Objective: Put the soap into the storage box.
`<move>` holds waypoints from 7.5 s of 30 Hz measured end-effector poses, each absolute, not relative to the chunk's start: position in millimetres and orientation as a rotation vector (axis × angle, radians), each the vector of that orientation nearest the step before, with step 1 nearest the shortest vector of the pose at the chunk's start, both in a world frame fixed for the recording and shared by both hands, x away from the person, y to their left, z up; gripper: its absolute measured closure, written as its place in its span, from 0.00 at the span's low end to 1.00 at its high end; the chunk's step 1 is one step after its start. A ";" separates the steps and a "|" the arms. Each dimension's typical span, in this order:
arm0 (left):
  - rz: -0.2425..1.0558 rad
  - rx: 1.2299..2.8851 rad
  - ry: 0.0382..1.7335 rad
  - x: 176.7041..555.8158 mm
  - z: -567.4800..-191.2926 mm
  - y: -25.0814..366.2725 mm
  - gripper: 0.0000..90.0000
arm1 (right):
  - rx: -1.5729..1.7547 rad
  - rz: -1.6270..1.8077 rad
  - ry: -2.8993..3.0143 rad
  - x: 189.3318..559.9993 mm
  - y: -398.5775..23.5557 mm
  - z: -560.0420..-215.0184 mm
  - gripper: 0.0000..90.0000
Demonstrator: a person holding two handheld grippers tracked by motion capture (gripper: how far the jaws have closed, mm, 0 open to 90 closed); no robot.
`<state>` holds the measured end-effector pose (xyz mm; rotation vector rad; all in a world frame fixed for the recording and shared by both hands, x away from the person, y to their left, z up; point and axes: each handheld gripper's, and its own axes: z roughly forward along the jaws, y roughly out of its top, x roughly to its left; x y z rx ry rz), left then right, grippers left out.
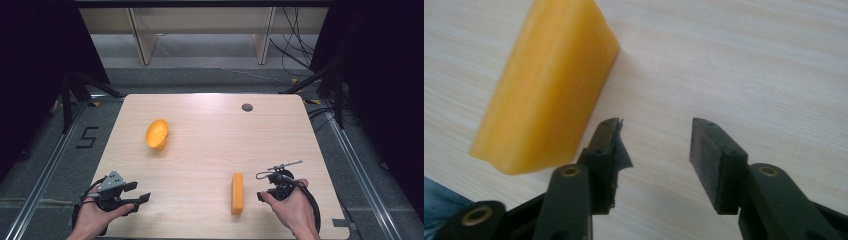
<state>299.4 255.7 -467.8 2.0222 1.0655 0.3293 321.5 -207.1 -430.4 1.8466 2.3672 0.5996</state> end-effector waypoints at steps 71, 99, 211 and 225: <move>0.293 2.052 1.021 298.7 -472.8 252.9 0.37 | 0.111 0.144 3.091 352.7 -134.9 -431.5 0.69; 0.316 2.071 0.776 297.9 -473.4 242.8 0.35 | -0.053 0.086 3.114 359.5 -131.3 -414.3 0.69; 0.235 1.964 0.370 327.8 -442.5 138.6 0.34 | -0.212 0.123 3.090 376.3 -63.9 -362.1 0.69; 0.228 1.974 0.297 332.1 -441.2 124.6 0.40 | -0.220 0.123 3.090 375.0 -57.7 -362.3 0.69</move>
